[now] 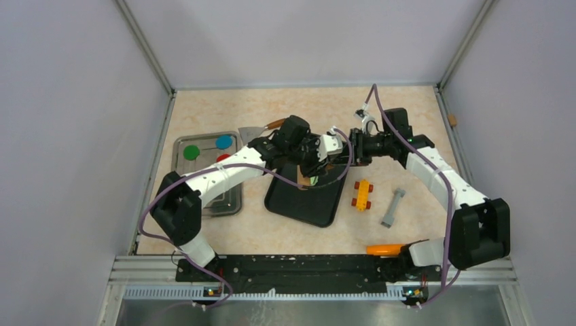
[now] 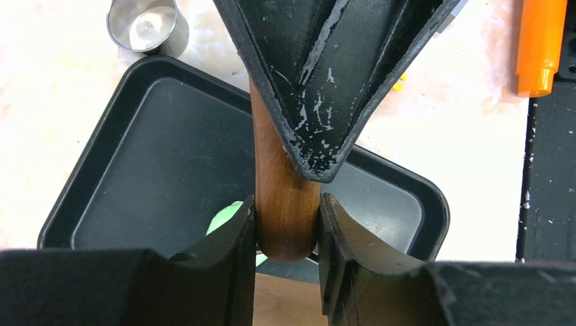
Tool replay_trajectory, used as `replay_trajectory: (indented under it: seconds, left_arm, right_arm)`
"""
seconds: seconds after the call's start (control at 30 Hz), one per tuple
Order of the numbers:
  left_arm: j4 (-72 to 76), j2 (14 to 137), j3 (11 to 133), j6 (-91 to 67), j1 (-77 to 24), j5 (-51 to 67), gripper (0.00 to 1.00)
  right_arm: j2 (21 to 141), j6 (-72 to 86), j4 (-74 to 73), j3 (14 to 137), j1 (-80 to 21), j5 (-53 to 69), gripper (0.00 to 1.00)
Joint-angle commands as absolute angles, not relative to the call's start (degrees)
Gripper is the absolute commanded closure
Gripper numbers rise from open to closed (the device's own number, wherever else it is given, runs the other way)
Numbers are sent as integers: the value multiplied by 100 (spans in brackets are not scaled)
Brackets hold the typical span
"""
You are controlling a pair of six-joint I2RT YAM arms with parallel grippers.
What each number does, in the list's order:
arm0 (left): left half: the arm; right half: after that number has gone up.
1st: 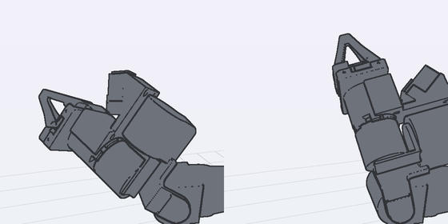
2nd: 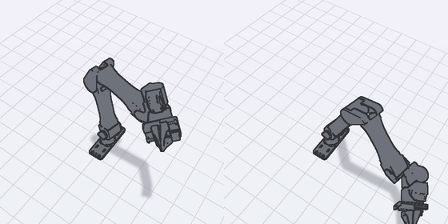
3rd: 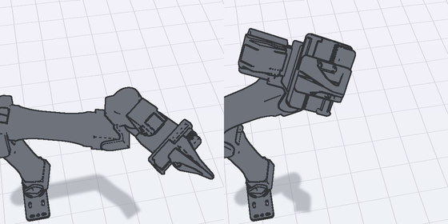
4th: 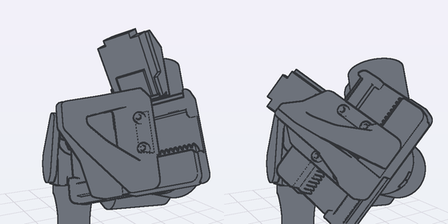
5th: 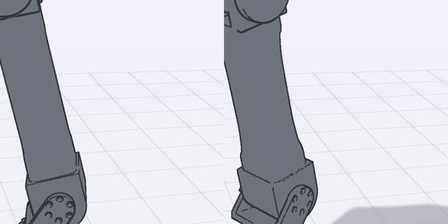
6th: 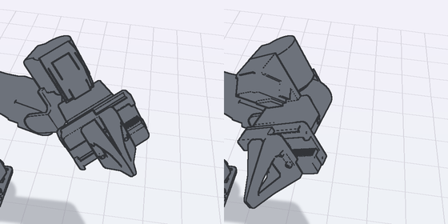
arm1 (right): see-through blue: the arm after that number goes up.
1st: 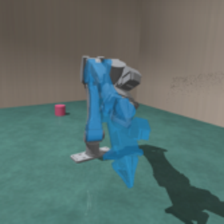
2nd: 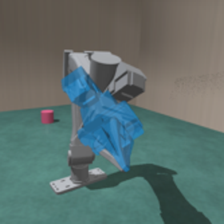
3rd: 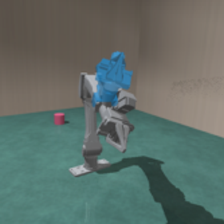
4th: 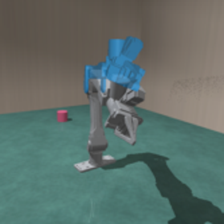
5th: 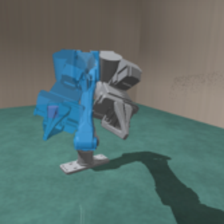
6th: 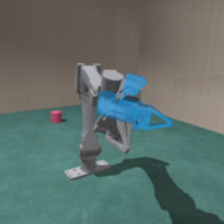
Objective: Roll out the dumpling wrappers from the dough
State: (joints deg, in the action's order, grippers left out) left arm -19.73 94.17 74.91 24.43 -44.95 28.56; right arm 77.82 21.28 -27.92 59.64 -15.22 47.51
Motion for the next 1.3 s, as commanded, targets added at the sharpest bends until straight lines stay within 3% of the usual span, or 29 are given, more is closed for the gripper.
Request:
replay_trajectory:
  seconds: [0.0,0.07,0.87,1.27]
  left_arm:
    - [-1467,9467,7716,2436,-4483,3082,100]
    - [-1411,9590,7689,2536,-4476,3081,100]
    - [3,11054,7930,2307,-4277,2277,100]
    - [582,10939,6981,2461,-4151,1985,100]
  right_arm:
    - [7911,2037,-2647,6008,-1538,4736,76]
    - [8009,1833,-2729,6076,-1538,4652,100]
    - [9566,430,-2999,6995,-1546,4123,100]
    - [9826,-62,-2824,6756,-1660,3846,100]
